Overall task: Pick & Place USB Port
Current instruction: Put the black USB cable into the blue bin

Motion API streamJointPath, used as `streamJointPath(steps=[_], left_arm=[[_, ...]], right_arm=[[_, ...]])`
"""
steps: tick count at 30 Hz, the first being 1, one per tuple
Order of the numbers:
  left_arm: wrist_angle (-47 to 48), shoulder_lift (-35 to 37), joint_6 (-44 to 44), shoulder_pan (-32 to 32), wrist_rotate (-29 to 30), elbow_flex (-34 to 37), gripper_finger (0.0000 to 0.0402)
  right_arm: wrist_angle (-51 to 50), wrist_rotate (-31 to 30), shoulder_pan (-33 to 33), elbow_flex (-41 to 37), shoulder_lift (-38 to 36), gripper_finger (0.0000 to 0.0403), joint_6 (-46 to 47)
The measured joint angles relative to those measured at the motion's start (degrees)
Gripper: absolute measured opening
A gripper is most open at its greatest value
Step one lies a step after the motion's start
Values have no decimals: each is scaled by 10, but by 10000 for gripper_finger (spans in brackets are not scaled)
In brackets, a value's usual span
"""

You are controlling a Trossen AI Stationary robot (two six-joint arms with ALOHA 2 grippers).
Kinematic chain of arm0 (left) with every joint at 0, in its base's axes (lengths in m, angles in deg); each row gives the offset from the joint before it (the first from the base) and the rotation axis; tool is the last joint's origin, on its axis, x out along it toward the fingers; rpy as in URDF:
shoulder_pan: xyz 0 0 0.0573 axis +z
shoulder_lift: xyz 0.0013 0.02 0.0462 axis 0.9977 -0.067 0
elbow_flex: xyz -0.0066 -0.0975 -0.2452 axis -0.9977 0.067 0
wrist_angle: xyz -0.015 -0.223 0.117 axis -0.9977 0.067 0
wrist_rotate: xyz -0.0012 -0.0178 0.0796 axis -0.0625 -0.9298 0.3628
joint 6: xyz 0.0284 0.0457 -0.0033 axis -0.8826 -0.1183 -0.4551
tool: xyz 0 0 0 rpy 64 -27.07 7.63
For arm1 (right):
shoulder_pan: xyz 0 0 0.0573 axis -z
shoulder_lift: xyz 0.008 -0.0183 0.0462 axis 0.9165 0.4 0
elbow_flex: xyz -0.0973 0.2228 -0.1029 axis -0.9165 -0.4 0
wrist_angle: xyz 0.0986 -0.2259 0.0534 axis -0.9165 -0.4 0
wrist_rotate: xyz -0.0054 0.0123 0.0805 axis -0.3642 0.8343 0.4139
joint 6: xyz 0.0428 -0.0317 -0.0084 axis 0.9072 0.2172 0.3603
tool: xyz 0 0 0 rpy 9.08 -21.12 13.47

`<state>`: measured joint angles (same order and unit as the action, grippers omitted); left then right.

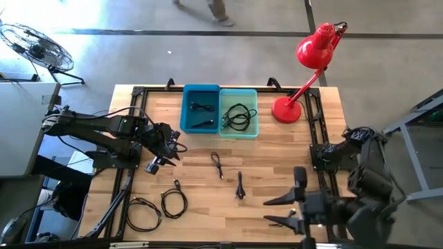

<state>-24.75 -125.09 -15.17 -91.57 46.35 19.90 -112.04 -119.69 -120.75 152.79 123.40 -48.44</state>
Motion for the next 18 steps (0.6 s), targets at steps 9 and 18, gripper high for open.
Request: streamJointPath(steps=[9,18], left_arm=[[0,0,0,0,1,0,117],[0,0,0,0,8,0,117]], right_arm=[[-249,66,22,0,30,121,288],[-448,338,72,0,74,121,598]])
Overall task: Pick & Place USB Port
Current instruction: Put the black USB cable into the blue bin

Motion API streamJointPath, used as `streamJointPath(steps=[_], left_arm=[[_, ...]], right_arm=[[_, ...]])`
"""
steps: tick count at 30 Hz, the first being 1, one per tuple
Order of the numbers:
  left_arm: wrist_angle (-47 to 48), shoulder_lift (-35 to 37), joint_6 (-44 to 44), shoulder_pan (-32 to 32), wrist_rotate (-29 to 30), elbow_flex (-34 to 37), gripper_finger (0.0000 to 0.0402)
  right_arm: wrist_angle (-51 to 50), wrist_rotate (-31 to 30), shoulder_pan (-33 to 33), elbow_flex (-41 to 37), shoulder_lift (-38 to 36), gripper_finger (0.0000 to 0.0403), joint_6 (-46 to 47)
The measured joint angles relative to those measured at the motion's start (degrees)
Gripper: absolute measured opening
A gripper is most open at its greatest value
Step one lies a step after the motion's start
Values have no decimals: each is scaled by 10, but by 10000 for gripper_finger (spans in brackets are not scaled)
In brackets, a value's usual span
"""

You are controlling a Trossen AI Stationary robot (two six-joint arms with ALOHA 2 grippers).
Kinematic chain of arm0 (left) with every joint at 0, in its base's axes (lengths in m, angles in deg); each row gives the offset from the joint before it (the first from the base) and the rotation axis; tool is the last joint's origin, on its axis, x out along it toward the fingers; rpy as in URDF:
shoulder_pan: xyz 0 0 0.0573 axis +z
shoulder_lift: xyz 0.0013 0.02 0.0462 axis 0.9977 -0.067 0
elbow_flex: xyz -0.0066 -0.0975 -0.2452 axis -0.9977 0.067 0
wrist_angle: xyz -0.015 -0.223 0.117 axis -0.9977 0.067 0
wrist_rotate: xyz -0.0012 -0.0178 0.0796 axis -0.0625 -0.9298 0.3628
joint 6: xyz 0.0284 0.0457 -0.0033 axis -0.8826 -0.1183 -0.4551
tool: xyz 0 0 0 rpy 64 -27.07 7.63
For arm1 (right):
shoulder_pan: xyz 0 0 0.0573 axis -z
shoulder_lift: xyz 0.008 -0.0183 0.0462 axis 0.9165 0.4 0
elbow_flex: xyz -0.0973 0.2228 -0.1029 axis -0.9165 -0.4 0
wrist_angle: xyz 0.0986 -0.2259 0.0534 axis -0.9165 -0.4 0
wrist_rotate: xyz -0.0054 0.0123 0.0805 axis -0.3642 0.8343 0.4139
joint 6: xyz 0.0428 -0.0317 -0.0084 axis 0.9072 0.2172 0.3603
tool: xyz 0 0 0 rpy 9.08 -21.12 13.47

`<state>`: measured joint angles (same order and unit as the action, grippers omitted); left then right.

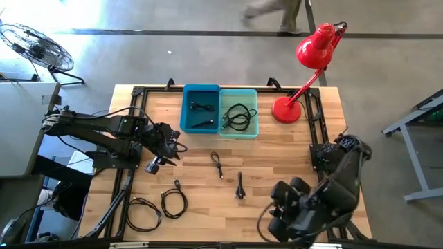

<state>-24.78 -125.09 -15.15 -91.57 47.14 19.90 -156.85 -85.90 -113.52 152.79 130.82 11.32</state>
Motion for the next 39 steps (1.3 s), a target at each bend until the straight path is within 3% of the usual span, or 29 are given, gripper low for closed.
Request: streamJointPath(steps=[4,9,13,24,32,39], left_arm=[[0,0,0,0,10,0,117],[0,0,0,0,13,0,117],[0,0,-3,0,14,0,117],[0,0,-20,0,33,0,117],[-2,0,-18,0,33,31,117],[-2,0,0,0,32,58,117]], right_arm=[[15,65,19,-23,6,121,102],[25,103,34,-82,6,121,152],[27,173,36,-158,6,121,189],[217,356,50,-396,6,125,131],[394,346,63,-453,6,156,83],[394,358,75,-452,6,167,56]])
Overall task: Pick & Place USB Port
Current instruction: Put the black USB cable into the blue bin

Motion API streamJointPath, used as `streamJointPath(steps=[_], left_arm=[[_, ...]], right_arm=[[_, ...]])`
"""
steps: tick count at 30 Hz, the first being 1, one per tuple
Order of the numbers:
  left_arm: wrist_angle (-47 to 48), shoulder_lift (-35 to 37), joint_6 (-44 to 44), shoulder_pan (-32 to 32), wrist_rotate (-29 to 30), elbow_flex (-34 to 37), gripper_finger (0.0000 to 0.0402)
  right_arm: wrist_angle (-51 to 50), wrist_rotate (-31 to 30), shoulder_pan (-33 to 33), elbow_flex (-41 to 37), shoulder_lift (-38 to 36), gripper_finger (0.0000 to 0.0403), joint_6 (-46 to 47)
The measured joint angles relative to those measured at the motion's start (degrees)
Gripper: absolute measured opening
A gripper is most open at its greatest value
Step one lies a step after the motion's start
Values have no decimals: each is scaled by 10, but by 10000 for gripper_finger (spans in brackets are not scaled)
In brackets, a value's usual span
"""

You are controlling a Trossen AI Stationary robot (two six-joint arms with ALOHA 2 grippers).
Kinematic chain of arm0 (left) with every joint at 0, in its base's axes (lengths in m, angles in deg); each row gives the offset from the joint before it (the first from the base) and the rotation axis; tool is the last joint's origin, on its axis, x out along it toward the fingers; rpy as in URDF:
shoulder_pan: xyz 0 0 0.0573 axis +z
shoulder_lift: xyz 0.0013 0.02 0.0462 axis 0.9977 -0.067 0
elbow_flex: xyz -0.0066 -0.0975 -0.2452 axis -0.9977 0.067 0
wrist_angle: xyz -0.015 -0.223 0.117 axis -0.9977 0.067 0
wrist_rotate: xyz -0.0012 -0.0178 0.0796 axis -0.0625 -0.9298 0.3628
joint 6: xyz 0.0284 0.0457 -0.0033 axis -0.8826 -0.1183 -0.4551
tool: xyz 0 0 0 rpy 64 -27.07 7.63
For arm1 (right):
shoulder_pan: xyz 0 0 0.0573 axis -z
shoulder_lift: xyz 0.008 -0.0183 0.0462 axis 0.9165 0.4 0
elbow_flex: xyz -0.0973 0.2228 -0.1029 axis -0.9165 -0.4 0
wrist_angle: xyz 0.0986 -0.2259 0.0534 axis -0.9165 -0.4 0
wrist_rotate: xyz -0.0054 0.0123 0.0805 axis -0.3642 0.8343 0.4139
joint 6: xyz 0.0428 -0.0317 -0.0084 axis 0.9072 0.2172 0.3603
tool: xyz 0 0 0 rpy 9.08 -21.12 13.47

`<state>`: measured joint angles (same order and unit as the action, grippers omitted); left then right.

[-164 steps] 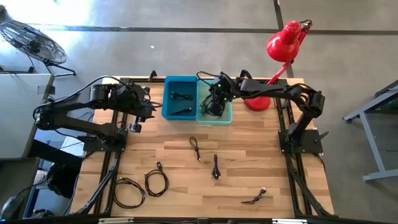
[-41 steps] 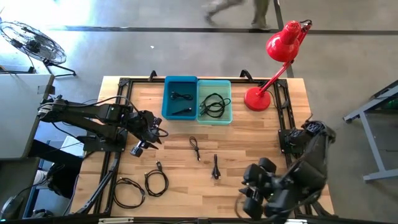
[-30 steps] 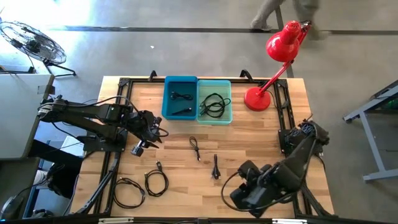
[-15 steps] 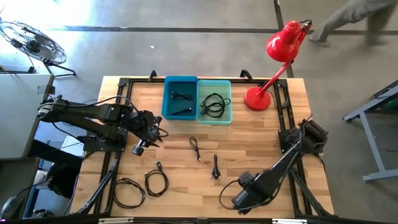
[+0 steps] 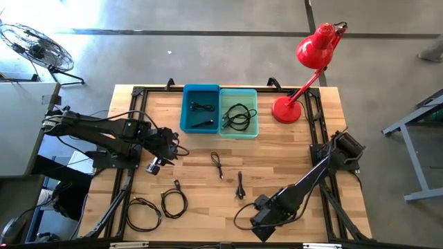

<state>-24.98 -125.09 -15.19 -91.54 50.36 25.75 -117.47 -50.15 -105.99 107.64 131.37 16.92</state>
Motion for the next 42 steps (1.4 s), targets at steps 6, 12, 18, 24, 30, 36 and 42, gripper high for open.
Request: streamJointPath(steps=[6,12,18,24,30,36,42], left_arm=[[-17,0,0,0,-9,1,117],[-20,0,0,0,-10,1,117],[-20,0,0,0,-10,1,117],[-20,0,0,0,-6,1,117],[-21,0,-1,0,-6,1,117],[-20,0,-2,0,-5,1,117],[-20,0,-2,0,-5,1,117]], right_arm=[[-22,-1,2,0,0,160,-19],[-17,-2,-17,-14,0,156,-37],[-3,-30,-32,-25,0,156,-67],[-3,-64,-33,-25,0,156,-111],[-3,-55,-32,-25,0,156,-138],[-4,-42,-32,-25,0,155,-143],[-1,-42,-32,-25,0,155,-152]])
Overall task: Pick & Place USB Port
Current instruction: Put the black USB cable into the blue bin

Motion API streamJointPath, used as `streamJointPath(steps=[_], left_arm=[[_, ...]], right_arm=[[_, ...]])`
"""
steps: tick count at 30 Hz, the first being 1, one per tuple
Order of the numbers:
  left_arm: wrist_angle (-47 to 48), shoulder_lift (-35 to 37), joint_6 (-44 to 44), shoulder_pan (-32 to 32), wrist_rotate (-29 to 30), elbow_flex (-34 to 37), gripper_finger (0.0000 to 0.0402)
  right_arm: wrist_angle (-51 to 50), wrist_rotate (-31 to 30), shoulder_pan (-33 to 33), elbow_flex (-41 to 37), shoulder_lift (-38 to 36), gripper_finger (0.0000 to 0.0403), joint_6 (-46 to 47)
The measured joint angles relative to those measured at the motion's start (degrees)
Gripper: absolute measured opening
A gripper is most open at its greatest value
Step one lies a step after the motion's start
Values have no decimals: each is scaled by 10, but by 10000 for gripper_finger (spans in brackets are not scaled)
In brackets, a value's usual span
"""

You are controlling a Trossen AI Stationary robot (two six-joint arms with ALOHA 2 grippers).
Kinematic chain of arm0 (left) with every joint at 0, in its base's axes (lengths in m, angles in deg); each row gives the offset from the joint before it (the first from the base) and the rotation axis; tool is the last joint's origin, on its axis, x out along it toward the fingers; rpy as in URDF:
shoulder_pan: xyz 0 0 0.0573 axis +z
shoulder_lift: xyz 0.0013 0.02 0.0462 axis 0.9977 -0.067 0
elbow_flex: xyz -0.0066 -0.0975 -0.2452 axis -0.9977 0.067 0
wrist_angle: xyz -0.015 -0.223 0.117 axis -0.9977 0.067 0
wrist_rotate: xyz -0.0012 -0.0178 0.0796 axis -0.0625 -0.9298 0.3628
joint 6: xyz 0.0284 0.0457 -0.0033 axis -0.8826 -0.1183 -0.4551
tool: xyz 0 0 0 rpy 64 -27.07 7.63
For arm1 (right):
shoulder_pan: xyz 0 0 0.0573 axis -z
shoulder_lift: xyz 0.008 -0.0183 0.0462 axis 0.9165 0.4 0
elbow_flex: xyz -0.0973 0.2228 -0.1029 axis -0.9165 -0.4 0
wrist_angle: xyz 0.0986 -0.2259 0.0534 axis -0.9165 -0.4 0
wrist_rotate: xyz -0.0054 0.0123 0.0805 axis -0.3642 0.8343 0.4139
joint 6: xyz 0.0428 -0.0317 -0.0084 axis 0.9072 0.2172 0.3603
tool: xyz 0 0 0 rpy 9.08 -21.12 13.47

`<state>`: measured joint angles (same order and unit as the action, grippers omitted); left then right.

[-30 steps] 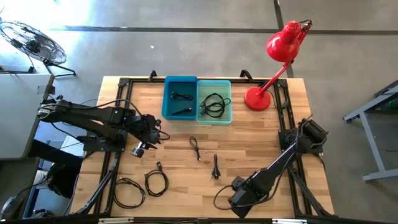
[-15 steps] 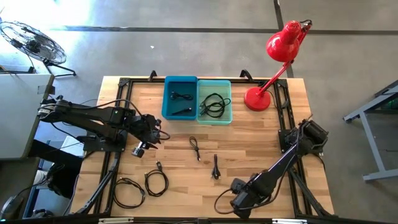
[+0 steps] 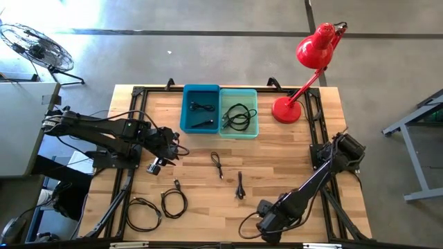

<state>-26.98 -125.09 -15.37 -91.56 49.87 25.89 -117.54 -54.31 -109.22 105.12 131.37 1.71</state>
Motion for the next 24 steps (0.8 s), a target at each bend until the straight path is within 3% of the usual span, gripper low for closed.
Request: streamJointPath(steps=[10,18,24], left_arm=[[1,0,0,0,1,0,117],[1,0,0,0,1,0,117],[0,0,-2,0,7,0,117]], right_arm=[[4,28,0,0,28,155,-12],[1,-5,1,0,41,155,-28],[-5,-9,9,0,41,110,-30]])
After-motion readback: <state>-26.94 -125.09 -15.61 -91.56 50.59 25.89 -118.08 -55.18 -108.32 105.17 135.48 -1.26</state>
